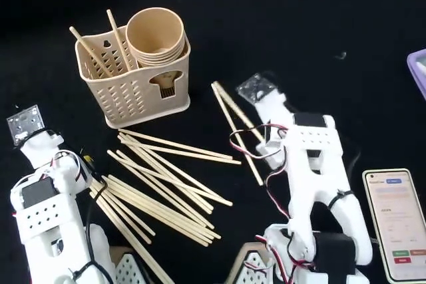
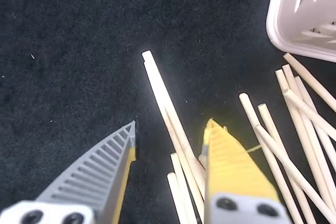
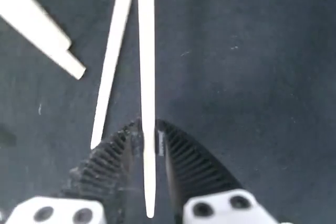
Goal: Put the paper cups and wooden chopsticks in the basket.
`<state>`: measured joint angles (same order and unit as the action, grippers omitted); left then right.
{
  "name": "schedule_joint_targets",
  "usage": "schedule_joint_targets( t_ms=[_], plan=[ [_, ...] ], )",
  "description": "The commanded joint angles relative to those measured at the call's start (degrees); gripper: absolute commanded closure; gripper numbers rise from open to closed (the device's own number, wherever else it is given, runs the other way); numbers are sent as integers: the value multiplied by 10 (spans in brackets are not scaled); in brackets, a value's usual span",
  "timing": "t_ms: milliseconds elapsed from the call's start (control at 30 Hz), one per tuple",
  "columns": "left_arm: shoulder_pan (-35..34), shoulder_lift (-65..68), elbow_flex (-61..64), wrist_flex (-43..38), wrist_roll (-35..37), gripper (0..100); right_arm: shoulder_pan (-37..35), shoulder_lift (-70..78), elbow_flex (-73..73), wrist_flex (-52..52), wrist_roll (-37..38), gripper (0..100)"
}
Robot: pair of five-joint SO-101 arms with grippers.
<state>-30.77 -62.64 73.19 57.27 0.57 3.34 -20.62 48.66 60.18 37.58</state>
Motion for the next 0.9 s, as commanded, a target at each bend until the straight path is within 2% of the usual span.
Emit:
schedule_joint_targets(
  t_ms=[0,167,300,767,867],
  plan=[
    [-4,-6,-11,-9,5,784,-63,-23,18,-73,-85,985],
    [-4,-6,-9,-9,5,784,-156,-23,44,-137,-169,907],
    [-6,-6,-9,-7,6,784,-180,-8,38,-151,-209,807],
    [-7,-6,-8,-8,6,784,-167,252,-140,-136,-228,807],
    [-7,-6,-8,-8,6,784,-170,269,-171,-99,-227,809]
  ],
)
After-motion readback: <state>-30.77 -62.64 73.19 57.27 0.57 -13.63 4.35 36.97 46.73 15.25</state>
